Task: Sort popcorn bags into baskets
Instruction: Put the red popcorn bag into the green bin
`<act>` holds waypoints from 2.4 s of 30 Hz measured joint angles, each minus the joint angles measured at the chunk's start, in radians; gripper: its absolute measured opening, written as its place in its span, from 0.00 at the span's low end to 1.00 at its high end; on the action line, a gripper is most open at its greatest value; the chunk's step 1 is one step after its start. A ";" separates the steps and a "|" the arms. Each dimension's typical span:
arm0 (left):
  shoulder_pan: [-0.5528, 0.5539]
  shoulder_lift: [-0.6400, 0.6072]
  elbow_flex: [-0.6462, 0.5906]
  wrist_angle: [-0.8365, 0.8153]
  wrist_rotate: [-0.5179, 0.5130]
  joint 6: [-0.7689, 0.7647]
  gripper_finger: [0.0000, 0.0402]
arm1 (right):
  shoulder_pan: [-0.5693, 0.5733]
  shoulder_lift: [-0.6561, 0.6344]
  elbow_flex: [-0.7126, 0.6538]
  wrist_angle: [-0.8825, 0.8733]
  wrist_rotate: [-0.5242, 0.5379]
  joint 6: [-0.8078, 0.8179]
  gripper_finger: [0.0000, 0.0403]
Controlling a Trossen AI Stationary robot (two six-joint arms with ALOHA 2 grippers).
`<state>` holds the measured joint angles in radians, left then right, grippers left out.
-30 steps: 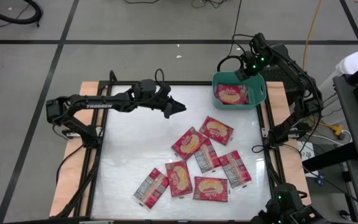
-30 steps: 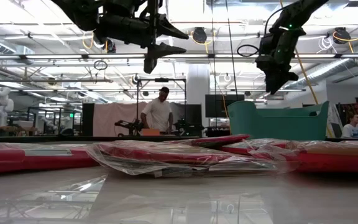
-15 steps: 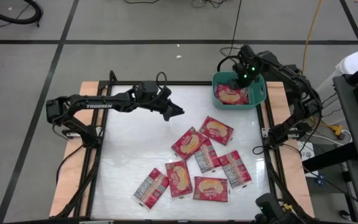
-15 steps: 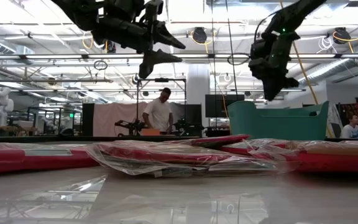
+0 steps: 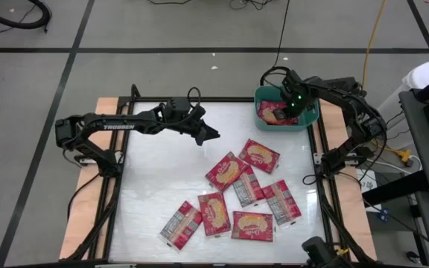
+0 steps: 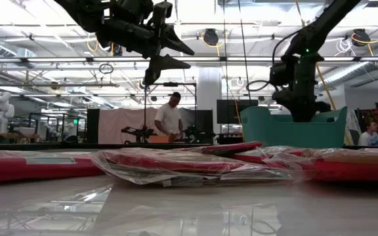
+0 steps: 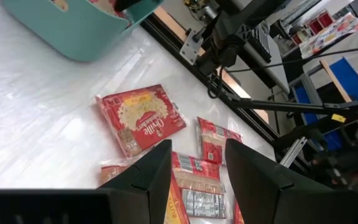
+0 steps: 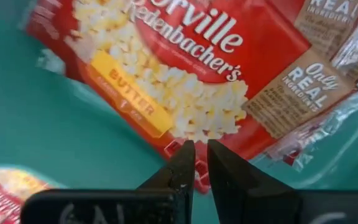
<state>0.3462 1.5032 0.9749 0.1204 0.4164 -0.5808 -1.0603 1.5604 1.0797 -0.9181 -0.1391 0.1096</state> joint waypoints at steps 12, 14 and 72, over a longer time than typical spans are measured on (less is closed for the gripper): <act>0.000 0.000 0.000 -0.007 0.000 -0.004 0.38 | -0.001 0.000 -0.044 0.135 0.114 0.000 0.09; 0.000 0.000 0.000 -0.015 0.000 -0.004 0.38 | -0.001 0.000 -0.044 0.149 0.118 0.001 0.08; -0.410 0.205 -0.103 -0.237 -0.363 0.348 0.63 | 0.659 -0.486 0.085 0.058 -0.074 0.268 0.09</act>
<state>-0.0634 1.7077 0.8723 -0.1165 0.0533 -0.2324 -0.4015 1.0744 1.1648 -0.8604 -0.2127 0.3775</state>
